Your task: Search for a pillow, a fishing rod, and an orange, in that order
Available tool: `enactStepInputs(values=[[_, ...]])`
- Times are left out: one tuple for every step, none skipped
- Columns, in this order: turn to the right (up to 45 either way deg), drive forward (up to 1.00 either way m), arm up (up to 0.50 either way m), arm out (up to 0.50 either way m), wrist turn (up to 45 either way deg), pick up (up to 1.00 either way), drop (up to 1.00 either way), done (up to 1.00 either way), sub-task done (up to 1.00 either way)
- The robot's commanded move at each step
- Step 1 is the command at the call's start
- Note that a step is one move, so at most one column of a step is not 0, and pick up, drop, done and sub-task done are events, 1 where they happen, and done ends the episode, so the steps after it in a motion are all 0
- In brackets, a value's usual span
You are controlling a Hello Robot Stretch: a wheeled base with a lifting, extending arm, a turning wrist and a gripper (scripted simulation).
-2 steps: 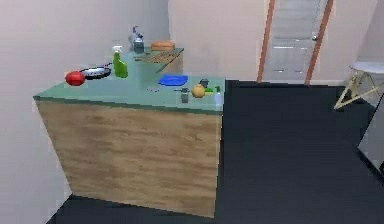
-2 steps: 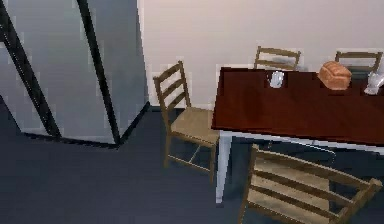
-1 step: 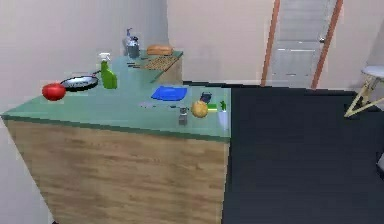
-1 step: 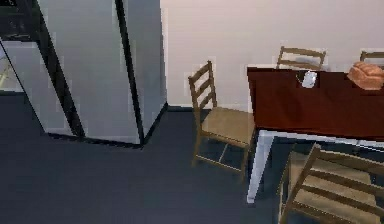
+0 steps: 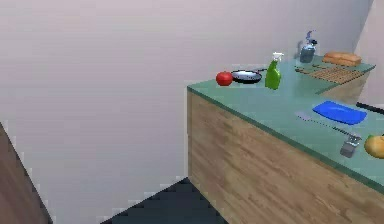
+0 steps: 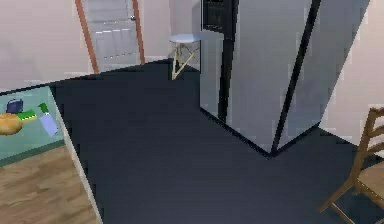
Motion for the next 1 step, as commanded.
enactStepInputs(values=[[-15.0,0.0,0.0,0.0,0.0,0.0,0.0,0.0,0.0]])
